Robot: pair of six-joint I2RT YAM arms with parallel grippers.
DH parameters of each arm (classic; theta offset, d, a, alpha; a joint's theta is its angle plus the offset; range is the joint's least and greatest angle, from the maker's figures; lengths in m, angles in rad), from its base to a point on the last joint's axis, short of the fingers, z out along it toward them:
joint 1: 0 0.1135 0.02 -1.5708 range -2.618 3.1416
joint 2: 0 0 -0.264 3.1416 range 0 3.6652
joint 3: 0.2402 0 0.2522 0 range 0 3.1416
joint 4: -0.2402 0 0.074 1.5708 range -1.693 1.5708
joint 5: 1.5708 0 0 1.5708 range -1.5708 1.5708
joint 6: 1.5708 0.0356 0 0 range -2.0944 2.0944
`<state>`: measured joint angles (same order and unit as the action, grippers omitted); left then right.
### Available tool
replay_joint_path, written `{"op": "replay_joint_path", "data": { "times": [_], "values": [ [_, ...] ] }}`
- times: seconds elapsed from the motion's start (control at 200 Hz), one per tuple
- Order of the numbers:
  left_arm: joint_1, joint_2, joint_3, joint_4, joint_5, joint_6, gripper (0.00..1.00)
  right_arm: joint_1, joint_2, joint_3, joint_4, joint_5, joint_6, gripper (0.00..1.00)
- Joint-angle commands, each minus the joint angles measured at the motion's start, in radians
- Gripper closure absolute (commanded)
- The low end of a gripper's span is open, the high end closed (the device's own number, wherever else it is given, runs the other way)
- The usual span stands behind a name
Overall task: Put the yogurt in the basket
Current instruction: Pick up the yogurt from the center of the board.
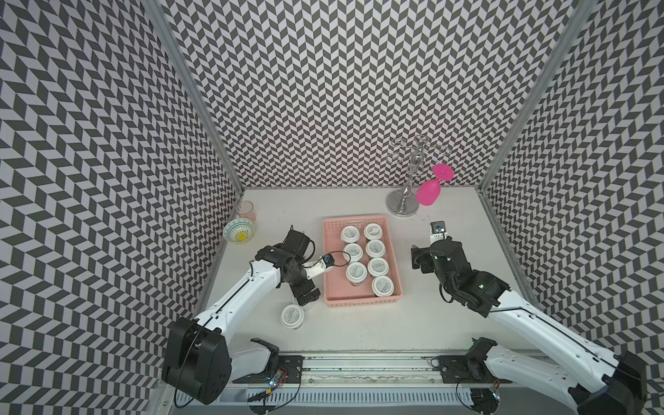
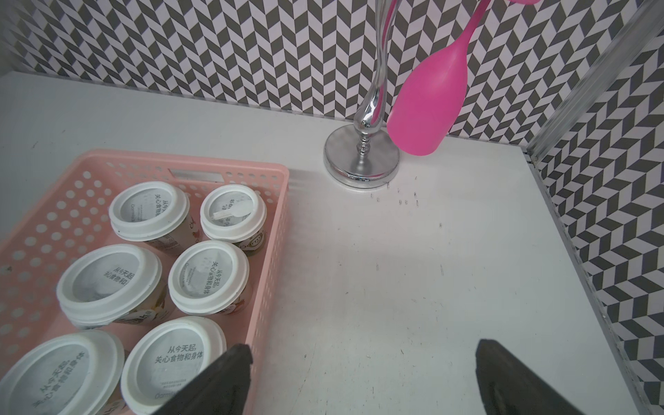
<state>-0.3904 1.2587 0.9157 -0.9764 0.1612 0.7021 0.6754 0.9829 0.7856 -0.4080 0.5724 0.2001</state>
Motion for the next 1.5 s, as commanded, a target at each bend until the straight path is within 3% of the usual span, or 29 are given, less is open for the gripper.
{"op": "replay_joint_path", "data": {
  "times": [0.0, 0.886, 1.497],
  "values": [
    [-0.016, 0.016, -0.011, -0.004, -0.042, -0.016, 0.0, -0.004, 0.0, -0.009, 0.052, 0.026, -0.008, 0.0],
    [-0.048, 0.079, -0.07, 0.005, -0.104, -0.043, 0.05, -0.004, 0.01, -0.011, 0.053, 0.025, -0.008, 0.01],
    [-0.053, 0.086, -0.071, -0.013, -0.11, -0.047, 0.22, -0.003, 0.01, -0.011, 0.051, 0.029, -0.006, 0.0]
  ]
}}
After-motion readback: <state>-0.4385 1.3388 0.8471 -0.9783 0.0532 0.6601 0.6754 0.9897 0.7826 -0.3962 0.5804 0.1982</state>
